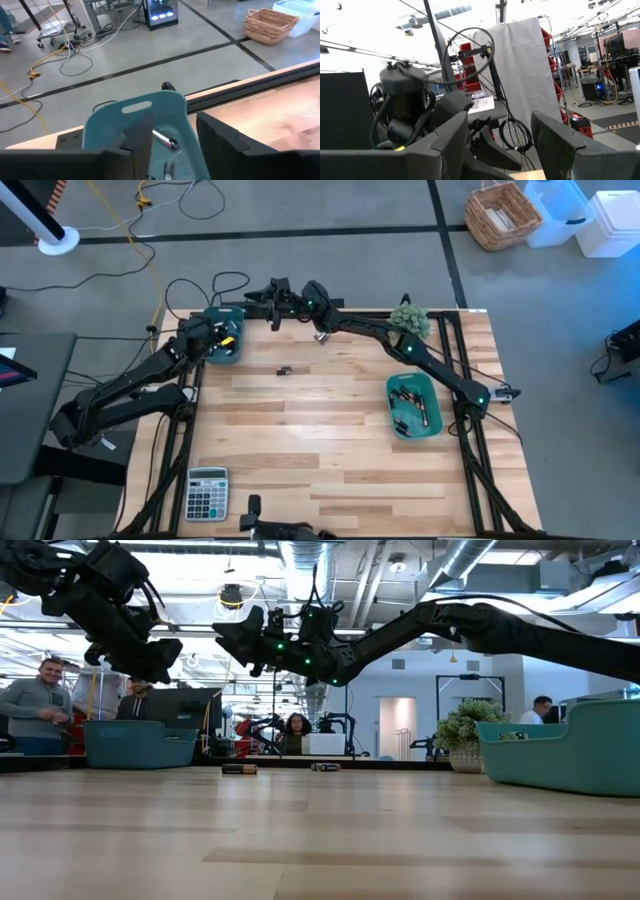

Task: Sort batteries
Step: Put the brown-block battery into the green bin

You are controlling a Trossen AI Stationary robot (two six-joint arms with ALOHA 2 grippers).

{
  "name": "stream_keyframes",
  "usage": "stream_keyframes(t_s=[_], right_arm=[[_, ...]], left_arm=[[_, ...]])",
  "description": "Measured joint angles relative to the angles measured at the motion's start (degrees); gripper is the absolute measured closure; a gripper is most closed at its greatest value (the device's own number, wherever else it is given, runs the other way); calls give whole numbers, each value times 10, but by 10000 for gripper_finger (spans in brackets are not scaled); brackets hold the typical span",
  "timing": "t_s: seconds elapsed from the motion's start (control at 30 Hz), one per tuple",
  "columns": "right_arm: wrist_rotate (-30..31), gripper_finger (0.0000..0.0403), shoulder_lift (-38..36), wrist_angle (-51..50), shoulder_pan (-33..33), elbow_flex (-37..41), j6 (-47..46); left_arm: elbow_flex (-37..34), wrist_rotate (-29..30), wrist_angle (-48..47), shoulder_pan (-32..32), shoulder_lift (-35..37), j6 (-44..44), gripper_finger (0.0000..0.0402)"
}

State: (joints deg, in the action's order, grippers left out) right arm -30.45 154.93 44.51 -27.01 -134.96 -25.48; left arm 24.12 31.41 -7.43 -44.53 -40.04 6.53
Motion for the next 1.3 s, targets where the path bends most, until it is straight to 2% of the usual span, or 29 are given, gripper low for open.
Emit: stream_keyframes(t_s=[0.13,0.37,0.43,0.57,0.8,0.93,1.07,1.3], right_arm=[[-12,179,-1,5,-5,0,0],[-72,180,-23,-11,-27,0,29],[-73,182,-39,-65,-30,0,70],[-62,193,-71,-232,-24,0,218],[-53,217,-125,-368,-14,26,333],[-33,224,-161,-408,-20,84,365],[9,229,-210,-408,-21,165,390],[58,232,-308,-331,-19,335,392]], left_arm=[[0,0,7,1,0,-4,233],[0,-29,17,12,0,-30,227],[0,-30,21,14,0,-30,227],[0,-52,22,14,-1,-33,227],[0,-82,26,15,-1,-37,226],[0,-91,25,15,-1,-37,226],[0,-127,22,15,-1,-47,226],[0,-233,23,15,-23,-88,226]])
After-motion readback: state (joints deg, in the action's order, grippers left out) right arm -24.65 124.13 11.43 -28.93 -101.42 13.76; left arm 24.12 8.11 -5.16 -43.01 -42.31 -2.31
